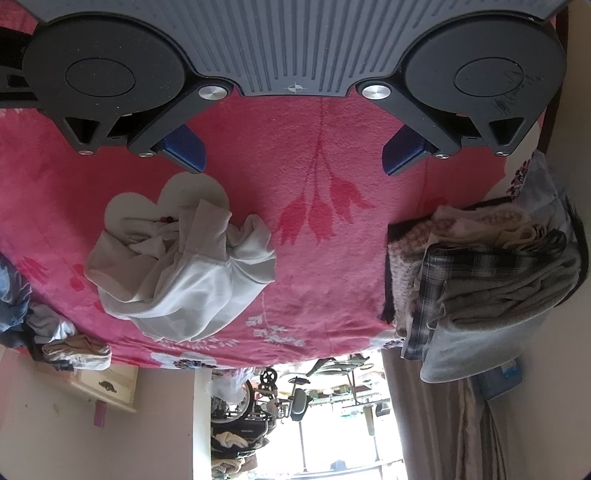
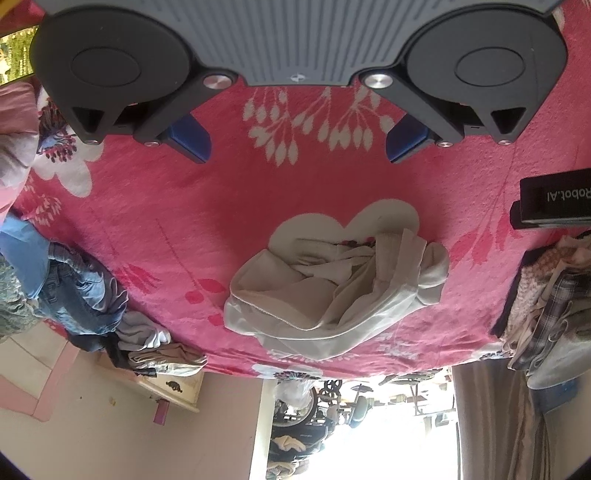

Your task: Fold clothes

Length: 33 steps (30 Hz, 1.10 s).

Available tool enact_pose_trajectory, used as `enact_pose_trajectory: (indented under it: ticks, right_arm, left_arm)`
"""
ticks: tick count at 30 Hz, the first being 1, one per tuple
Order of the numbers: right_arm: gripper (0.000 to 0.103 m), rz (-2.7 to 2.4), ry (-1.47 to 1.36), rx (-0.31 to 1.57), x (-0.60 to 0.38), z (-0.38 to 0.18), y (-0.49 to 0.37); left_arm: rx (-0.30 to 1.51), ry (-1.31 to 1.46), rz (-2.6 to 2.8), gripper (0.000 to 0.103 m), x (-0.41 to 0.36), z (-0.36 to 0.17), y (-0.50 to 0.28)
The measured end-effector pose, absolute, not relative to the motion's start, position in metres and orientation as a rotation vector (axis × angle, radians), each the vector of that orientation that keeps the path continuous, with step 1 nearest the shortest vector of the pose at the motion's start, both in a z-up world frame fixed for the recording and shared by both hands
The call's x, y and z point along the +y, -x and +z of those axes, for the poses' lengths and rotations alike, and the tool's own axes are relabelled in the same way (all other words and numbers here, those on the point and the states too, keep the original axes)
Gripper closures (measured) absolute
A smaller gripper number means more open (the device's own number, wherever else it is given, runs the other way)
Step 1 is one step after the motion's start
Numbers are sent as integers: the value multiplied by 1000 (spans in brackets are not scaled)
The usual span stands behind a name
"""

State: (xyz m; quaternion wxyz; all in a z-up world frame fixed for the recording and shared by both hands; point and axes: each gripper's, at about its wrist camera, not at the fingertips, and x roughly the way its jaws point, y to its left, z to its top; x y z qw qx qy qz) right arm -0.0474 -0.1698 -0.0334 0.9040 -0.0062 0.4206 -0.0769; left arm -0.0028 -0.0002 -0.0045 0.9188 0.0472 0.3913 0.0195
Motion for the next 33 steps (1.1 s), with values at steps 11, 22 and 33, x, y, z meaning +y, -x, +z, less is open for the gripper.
enact_pose_trajectory:
  ticks: [11, 22, 33]
  right_arm:
    - [0, -170, 17, 860, -170, -33, 48]
    - [0, -171, 18, 855, -168, -32, 46]
    - [0, -174, 21, 856, -167, -32, 46]
  left_arm:
    - [809, -101, 32, 1, -4, -5, 6]
    - [814, -85, 47, 0, 2, -7, 4]
    - [825, -81, 50, 0, 4, -8, 4]
